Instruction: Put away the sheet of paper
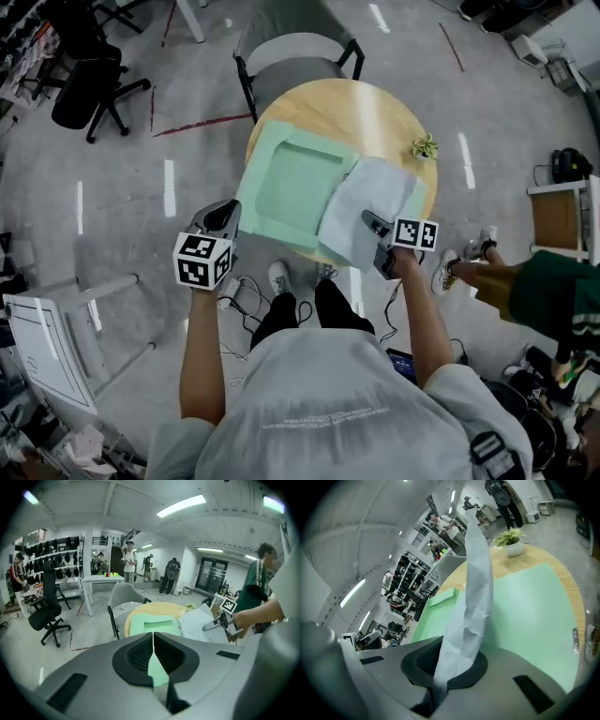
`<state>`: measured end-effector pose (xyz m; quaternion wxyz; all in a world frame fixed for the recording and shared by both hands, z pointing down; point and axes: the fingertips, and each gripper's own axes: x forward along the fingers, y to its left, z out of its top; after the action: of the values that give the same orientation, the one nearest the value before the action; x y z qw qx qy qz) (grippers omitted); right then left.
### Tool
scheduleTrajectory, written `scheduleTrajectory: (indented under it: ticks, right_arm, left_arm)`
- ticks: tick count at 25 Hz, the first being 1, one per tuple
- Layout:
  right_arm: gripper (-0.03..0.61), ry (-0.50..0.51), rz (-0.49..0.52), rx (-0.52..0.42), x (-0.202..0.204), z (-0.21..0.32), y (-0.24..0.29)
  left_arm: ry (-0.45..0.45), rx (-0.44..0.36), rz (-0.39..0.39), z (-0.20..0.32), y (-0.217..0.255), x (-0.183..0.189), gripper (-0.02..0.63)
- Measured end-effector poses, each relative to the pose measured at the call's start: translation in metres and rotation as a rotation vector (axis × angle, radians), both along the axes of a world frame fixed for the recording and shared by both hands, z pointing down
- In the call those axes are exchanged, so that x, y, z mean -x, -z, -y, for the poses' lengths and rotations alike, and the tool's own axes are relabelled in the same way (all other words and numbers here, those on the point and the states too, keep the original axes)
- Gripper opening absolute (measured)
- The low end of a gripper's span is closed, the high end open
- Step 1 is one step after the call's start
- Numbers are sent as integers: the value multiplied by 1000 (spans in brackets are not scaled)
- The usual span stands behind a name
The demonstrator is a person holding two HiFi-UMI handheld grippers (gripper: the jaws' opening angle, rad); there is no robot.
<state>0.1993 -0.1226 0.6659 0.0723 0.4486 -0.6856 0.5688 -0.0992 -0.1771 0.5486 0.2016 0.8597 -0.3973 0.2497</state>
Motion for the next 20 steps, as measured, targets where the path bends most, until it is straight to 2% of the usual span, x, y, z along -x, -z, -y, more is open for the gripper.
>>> scheduleTrajectory:
  ticks: [8, 15, 20]
  right_arm:
    - [29, 76, 74, 80, -3, 12, -34]
    - [29, 173, 76, 97, 15, 15, -39]
    - [29, 200, 75, 109, 26, 19, -46]
  left_arm:
    - [71, 35, 28, 0, -12, -11, 25]
    - [99, 55, 27, 1, -18, -15, 25]
    - [104, 62, 21, 4, -23, -18, 25]
